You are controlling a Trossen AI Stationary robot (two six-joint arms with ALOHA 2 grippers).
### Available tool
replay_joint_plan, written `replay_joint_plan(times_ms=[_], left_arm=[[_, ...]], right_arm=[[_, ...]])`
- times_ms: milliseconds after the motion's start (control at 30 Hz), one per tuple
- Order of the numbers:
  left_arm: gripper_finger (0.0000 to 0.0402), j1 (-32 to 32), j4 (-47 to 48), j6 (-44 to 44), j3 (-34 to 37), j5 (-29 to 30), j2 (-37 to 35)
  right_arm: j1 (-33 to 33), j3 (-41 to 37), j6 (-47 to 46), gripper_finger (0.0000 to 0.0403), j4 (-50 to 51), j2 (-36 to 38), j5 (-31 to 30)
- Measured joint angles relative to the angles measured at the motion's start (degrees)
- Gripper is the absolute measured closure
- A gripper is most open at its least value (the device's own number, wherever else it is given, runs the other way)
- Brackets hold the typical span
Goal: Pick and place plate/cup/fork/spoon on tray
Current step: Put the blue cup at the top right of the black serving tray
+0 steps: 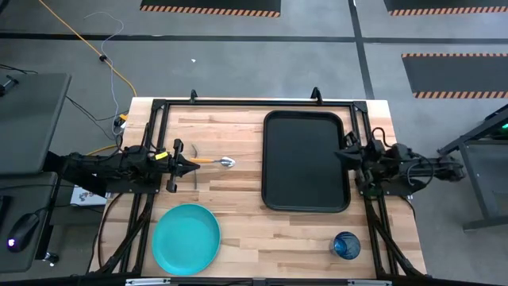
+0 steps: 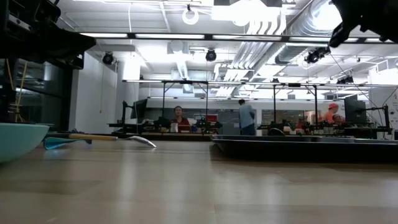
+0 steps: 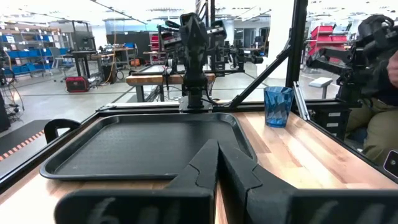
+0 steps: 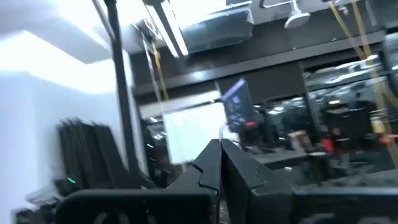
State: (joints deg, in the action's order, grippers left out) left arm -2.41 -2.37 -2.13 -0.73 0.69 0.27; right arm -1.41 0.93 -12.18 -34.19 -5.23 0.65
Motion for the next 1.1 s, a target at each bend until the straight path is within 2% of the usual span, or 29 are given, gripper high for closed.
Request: replay_joint_plan(times_ms=[133,267,333,433,567,700,867,1100], left_arm=[[0.0401,0.0,0.0,0.0,0.0,0.0,0.0],[0.0401,0.0,0.0,0.0,0.0,0.0,0.0],[0.0401,0.0,0.0,0.0,0.0,0.0,0.0],[0.0401,0.0,0.0,0.0,0.0,0.0,0.0],[0.0401,0.0,0.0,0.0,0.0,0.0,0.0],[0.0401,0.0,0.0,0.0,0.0,0.0,0.0],[0.0401,0.0,0.0,0.0,0.0,0.0,0.0],[0.0401,0.0,0.0,0.0,0.0,0.0,0.0]], right_arm=[[-1.4,1.8,-2.9,0.0402,-6.2,-10.2,-0.8],[-3.6,11.6,-3.4,0.0394,0.1,-22.0,-1.8],[-4.8,19.6,-4.2,0.0382,11.7,-27.8,-2.8],[-6.6,34.8,-10.6,0.0357,38.7,-36.3,-6.4],[-9.4,52.7,-27.7,0.0328,71.1,-48.8,-4.7],[-15.2,62.9,-43.2,0.0316,92.0,-59.9,-1.3],[-25.0,68.1,-57.8,0.0315,107.0,-68.9,4.5],[-38.9,68.5,-76.8,0.0315,109.6,-73.7,8.9]])
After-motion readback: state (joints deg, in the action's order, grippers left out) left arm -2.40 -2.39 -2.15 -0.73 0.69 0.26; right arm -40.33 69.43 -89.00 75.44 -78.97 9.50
